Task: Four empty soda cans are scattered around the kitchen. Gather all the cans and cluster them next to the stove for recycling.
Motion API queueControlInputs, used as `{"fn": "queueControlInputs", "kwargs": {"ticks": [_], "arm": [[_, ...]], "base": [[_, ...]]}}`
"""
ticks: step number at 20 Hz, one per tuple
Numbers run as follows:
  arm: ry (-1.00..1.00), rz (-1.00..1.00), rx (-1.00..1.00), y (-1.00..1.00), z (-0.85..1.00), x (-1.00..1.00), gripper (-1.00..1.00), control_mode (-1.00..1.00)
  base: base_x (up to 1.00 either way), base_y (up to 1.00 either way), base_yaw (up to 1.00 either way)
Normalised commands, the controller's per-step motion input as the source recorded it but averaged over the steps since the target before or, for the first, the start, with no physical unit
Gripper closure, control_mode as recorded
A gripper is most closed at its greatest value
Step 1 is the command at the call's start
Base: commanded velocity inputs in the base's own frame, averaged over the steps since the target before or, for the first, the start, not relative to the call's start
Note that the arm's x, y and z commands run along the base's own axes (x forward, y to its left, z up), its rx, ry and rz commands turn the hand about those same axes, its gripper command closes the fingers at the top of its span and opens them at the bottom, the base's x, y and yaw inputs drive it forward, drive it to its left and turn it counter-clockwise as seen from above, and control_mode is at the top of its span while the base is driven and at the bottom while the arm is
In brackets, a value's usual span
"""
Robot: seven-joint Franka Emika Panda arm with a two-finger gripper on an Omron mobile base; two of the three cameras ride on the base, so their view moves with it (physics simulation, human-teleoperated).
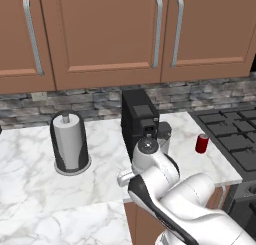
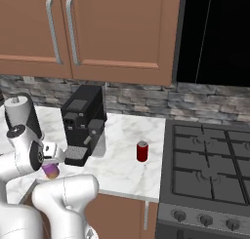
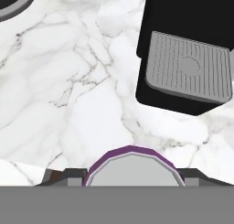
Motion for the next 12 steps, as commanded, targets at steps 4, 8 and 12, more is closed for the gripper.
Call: {"fn": "queueControlInputs", "kwargs": {"ticks": [4,8,12], "arm": [[0.0,0.0,0.0,-0.01,0.0,0.04,1.0,1.0],[0.0,0.0,0.0,0.0,0.0,0.0,1.0,1.0],[0.0,0.0,0.0,0.0,0.0,0.0,1.0,1.0]], "base": [[0.0,0.0,0.0],[-0.2,0.0,0.0],[-0.5,0.0,0.0]]}}
